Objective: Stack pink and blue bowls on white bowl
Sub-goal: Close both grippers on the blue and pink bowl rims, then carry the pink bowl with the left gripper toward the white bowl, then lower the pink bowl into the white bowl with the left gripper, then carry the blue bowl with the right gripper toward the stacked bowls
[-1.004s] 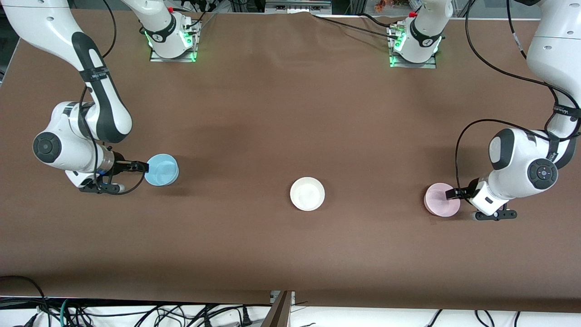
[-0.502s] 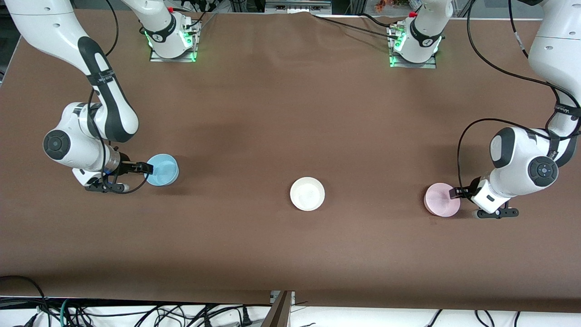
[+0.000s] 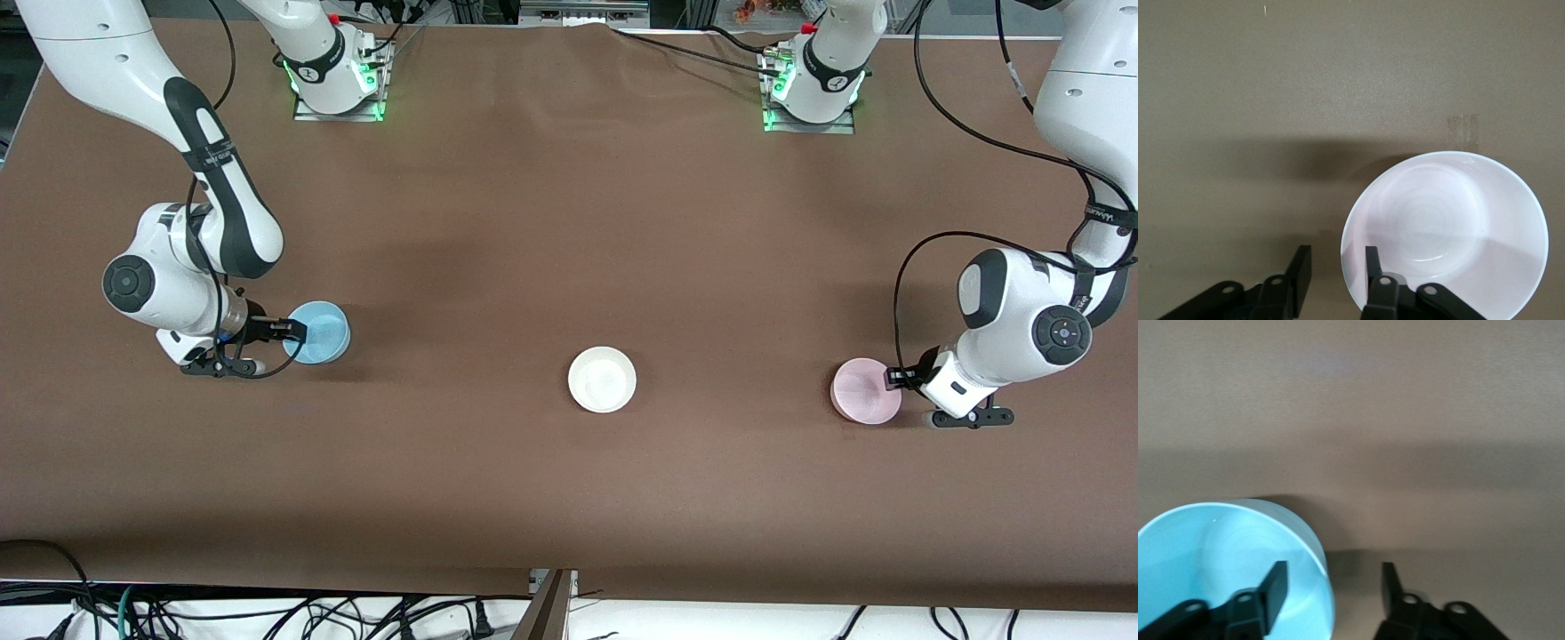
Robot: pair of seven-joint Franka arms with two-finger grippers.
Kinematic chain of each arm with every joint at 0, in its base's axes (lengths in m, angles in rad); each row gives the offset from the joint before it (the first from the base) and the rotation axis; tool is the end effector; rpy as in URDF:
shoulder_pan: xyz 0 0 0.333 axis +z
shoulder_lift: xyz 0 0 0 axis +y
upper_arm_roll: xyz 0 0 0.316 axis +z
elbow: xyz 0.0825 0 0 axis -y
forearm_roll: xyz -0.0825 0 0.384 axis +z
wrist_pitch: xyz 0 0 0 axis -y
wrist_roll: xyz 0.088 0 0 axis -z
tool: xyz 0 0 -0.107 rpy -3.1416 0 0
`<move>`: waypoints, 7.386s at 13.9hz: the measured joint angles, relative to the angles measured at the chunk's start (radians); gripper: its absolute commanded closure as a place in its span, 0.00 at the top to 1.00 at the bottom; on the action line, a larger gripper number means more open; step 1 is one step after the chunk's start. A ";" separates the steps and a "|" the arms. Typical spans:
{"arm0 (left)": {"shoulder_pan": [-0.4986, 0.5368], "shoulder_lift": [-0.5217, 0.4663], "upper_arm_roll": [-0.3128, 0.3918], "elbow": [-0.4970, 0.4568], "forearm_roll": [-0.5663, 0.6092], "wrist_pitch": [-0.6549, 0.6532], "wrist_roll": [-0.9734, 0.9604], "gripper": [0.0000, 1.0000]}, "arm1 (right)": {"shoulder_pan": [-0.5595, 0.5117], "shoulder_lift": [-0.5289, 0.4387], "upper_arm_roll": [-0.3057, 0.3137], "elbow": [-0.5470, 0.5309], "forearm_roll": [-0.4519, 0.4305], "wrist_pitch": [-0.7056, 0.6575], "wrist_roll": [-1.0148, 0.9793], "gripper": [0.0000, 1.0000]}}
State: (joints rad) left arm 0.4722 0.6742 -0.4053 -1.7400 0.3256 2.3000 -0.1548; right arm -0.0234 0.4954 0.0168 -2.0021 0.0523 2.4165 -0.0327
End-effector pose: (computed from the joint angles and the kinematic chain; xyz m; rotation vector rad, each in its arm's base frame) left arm 0.6567 0.0739 0.2098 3.1262 0.1111 -0.0689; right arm 0.5984 -0.0038 0.2005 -3.0963 0.0250 0.1243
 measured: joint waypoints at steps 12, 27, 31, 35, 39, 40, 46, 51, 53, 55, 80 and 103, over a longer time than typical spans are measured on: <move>0.000 -0.004 -0.006 0.000 0.000 0.002 0.000 0.00 | 0.000 -0.012 0.020 0.000 0.009 -0.032 0.002 0.00; -0.049 -0.013 -0.188 0.016 0.000 0.013 -0.438 0.00 | 0.001 -0.043 0.045 0.036 0.009 -0.075 0.000 0.00; -0.151 -0.014 -0.212 0.026 0.000 0.016 -0.668 0.00 | 0.001 -0.050 0.061 0.082 0.009 -0.153 0.000 0.00; -0.270 -0.014 -0.214 0.066 0.000 0.022 -0.878 0.00 | 0.002 -0.051 0.088 0.109 0.009 -0.190 0.000 0.00; -0.375 -0.014 -0.210 0.111 0.000 0.022 -1.035 0.00 | 0.003 -0.058 0.113 0.142 0.010 -0.249 0.000 0.00; -0.394 -0.014 -0.209 0.111 0.000 0.022 -1.062 0.00 | 0.003 -0.059 0.120 0.146 0.010 -0.254 0.001 0.00; -0.575 0.002 -0.096 0.132 0.000 0.034 -1.230 0.00 | 0.004 -0.059 0.142 0.147 0.070 -0.258 0.002 0.00; -0.682 0.030 -0.024 0.192 0.000 0.038 -1.314 0.00 | 0.010 -0.059 0.150 0.147 0.095 -0.258 0.002 0.00; -0.682 0.032 -0.021 0.194 0.000 0.038 -1.323 0.00 | 0.012 -0.059 0.150 0.147 0.095 -0.258 0.002 0.00; -0.683 0.032 -0.021 0.194 0.000 0.038 -1.335 0.00 | 0.018 -0.059 0.151 0.147 0.096 -0.258 0.002 0.00; -0.703 0.059 -0.021 0.185 -0.018 0.117 -1.405 0.00 | 0.161 -0.050 0.153 0.178 0.102 -0.226 0.294 0.00; -0.703 0.094 -0.018 0.165 -0.021 0.143 -1.405 0.00 | 0.233 -0.026 0.154 0.183 0.102 -0.153 0.459 0.00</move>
State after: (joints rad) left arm -0.2309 0.7681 -0.4231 -1.5748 0.3050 2.4434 -1.5603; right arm 0.2097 0.4695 0.1705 -1.8188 0.1545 2.2639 0.4265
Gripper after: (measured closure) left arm 0.974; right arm 0.974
